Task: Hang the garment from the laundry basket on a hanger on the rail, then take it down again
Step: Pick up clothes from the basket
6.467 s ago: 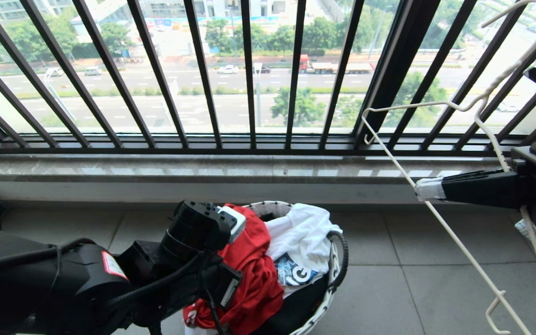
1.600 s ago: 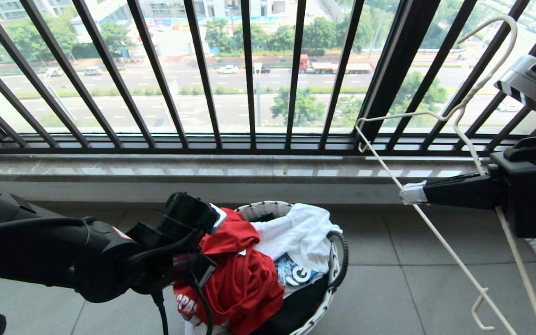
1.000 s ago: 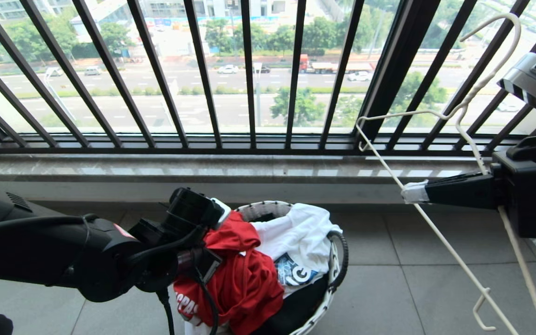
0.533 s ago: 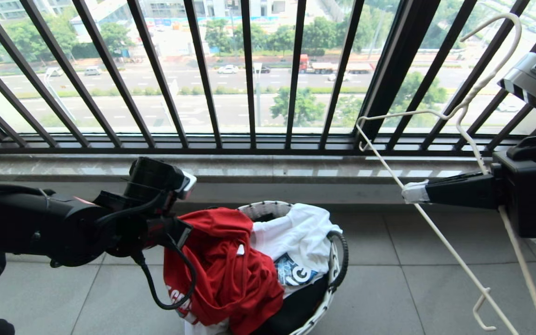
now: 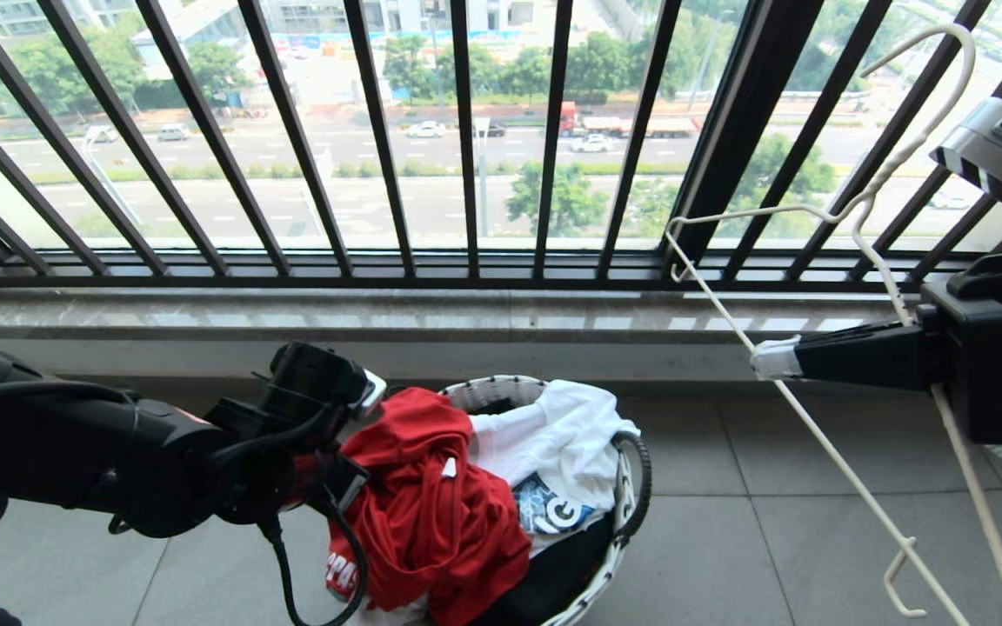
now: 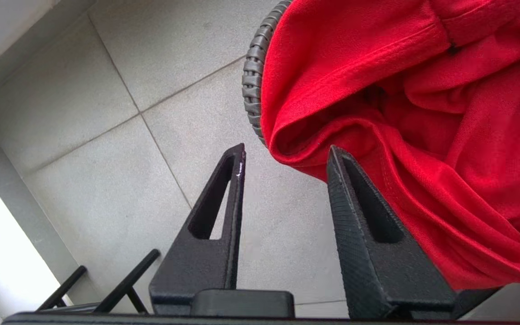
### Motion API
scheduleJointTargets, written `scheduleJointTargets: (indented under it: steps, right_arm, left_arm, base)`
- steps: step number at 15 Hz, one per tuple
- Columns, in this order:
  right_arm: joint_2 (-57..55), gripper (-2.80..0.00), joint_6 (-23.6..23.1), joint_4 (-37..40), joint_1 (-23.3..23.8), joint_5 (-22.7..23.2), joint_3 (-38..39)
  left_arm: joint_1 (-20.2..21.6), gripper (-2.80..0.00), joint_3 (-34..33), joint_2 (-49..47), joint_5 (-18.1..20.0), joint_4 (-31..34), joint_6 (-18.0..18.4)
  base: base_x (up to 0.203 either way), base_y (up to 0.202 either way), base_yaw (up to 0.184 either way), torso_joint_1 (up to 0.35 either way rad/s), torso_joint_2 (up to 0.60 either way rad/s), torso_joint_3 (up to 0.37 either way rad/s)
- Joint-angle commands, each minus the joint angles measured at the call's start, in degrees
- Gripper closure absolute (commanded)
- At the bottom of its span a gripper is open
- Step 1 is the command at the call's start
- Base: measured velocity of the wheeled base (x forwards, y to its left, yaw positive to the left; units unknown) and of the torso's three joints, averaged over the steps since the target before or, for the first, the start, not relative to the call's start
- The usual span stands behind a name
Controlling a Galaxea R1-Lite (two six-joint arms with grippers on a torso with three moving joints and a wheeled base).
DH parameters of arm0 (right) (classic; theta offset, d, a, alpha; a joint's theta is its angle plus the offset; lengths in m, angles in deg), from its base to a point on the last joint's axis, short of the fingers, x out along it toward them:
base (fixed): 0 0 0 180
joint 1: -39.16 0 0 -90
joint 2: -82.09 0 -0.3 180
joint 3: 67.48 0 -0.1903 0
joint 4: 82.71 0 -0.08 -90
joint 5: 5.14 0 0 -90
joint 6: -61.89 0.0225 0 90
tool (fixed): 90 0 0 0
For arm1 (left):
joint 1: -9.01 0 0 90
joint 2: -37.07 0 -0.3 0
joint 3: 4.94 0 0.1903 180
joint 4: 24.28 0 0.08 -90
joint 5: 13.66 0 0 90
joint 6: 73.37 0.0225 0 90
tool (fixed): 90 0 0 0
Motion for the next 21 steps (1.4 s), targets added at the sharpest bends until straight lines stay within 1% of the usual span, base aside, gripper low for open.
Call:
scheduleJointTargets:
  steps: [1,4,5,7,9,12,14,15,18,21]
  right_arm:
    - [0.01,0.0,0.01,0.11,-0.03,0.17,0.04]
    - [0.1,0.0,0.01,0.08,-0.03,0.17,-0.02]
    - [0.27,0.0,0.01,0.16,0.06,0.17,-0.02]
    - [0.45,0.0,0.01,0.09,-0.03,0.17,-0.02]
    - [0.45,0.0,0.01,0.08,0.05,0.17,-0.02]
    - [0.45,0.0,0.01,0.08,0.06,0.17,-0.02]
    - [0.45,0.0,0.01,0.1,-0.03,0.17,-0.02]
    - [0.45,0.0,0.01,0.1,0.0,0.17,-0.02]
    - [0.36,0.0,0.01,0.16,0.06,0.1,-0.02]
    - [0.36,0.0,0.01,0.08,0.0,0.09,-0.02]
  left_arm:
    - [-2.05,-2.8,-0.56,0.71,-0.17,0.42,0.35]
    - [-4.53,-2.8,-0.84,1.92,-0.22,0.46,1.77]
    - [-4.77,-2.8,-0.63,1.51,-0.32,0.31,3.56]
    - [-4.79,-2.8,-0.18,0.43,-0.47,-0.11,10.11]
    - [-4.52,-2.8,1.28,-0.56,-0.67,-0.16,15.26]
    - [-3.2,-2.8,1.99,-1.79,-1.19,-0.54,21.82]
    - [-2.29,-2.8,2.0,-3.91,-2.01,-5.68,24.39]
    - [-1.78,-2.8,1.92,-5.36,-2.45,-8.94,26.43]
    - [-1.56,-2.8,1.81,-9.83,-3.37,-16.76,28.99]
    - [-1.64,-2.8,1.1,-10.12,-3.42,-17.65,29.17]
  base:
    - [0.0,0.0,0.0,0.0,0.0,0.0]
    - [0.0,0.0,0.0,0.0,0.0,0.0]
    - [0.0,0.0,0.0,0.0,0.0,0.0]
    - [0.0,0.0,0.0,0.0,0.0,0.0]
    - [0.0,0.0,0.0,0.0,0.0,0.0]
    - [0.0,0.0,0.0,0.0,0.0,0.0]
    - [0.0,0.0,0.0,0.0,0.0,0.0]
    - [0.0,0.0,0.0,0.0,0.0,0.0]
    - [0.0,0.0,0.0,0.0,0.0,0.0]
    - [0.0,0.0,0.0,0.0,0.0,0.0]
